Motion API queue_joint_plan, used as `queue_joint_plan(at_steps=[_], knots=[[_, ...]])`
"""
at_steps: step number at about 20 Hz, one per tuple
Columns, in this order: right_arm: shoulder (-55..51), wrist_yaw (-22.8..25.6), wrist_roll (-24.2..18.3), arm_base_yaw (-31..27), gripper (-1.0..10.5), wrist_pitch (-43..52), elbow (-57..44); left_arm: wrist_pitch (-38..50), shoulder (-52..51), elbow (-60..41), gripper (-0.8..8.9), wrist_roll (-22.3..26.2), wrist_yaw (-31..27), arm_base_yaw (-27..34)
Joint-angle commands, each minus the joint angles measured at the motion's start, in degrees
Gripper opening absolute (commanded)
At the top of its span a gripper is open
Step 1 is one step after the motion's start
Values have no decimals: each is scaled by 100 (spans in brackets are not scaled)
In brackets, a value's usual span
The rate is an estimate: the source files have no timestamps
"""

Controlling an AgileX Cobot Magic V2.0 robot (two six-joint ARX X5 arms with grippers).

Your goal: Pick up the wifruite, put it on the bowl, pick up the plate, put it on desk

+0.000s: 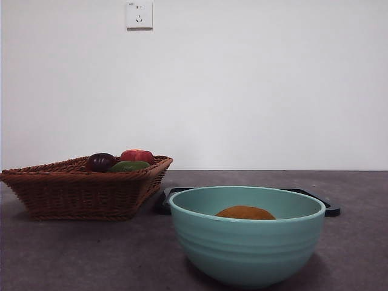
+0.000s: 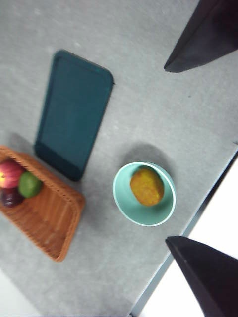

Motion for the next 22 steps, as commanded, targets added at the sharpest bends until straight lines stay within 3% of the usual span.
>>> queue_joint_plan(at_steps=[1, 9, 18, 22], knots=[[293, -155, -20, 35, 550, 9, 90, 264, -481, -428, 563, 57, -28, -59], [1329, -275, -289, 144, 550, -133, 90, 1250, -2531, -2363, 562, -238, -48, -26], [2494, -221, -293, 557, 550, 208, 0, 1244, -2997, -2498, 563, -402, -107, -28], [2859, 186, -168, 627, 549, 481, -258, 1248, -2997, -2498, 563, -402, -107, -28]])
